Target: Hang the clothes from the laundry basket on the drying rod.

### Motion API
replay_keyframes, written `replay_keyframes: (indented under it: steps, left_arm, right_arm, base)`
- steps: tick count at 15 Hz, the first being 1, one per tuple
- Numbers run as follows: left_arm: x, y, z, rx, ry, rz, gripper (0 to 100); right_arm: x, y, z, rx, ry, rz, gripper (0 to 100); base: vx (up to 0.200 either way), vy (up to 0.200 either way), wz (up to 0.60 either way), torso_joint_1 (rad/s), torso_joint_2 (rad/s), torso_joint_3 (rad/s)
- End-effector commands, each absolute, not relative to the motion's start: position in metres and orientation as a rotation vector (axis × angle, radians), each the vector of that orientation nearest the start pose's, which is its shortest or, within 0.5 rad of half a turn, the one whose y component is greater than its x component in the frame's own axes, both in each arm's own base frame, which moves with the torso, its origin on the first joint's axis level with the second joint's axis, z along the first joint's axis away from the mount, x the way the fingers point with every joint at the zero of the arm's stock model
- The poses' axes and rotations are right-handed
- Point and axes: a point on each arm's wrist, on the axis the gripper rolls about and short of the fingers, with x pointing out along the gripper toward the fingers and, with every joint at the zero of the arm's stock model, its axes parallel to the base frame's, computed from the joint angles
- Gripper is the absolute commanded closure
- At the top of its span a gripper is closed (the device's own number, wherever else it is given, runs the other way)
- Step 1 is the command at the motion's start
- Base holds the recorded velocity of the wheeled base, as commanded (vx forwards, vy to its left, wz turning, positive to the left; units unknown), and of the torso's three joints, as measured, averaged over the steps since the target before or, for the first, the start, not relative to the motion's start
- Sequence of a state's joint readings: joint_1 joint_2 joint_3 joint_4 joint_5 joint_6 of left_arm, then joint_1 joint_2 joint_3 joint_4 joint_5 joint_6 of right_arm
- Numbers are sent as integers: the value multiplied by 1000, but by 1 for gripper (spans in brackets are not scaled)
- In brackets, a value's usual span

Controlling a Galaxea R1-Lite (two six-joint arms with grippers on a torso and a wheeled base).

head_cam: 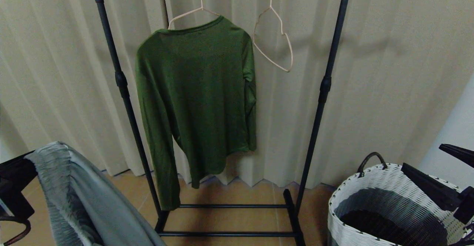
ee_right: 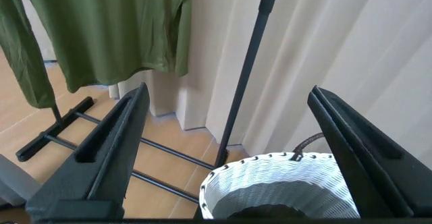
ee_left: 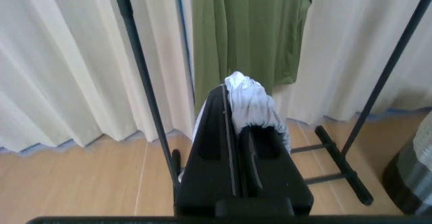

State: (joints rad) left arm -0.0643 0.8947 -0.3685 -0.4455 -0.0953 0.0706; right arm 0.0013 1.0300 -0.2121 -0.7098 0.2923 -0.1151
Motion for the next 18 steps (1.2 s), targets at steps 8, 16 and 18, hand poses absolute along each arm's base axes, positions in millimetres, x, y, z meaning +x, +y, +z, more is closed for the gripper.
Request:
replay_keyframes:
  steps: [8,16,18]
  left_arm:
    - [103,-9,202,85,77,-169,100]
    - [102,-15,198,90,88,-226,100]
    - [101,-16,195,112,93,-242,100]
  right_arm:
    - [126,7,165,-70,128,302,0]
    - [127,7,164,-72,129,304,0]
    - [126,7,165,-74,123,305,0]
  base:
    - [0,0,0,55,-241,-210]
    - [0,0,0,147,-475,-308]
    - [0,0,0,181,-471,-286]
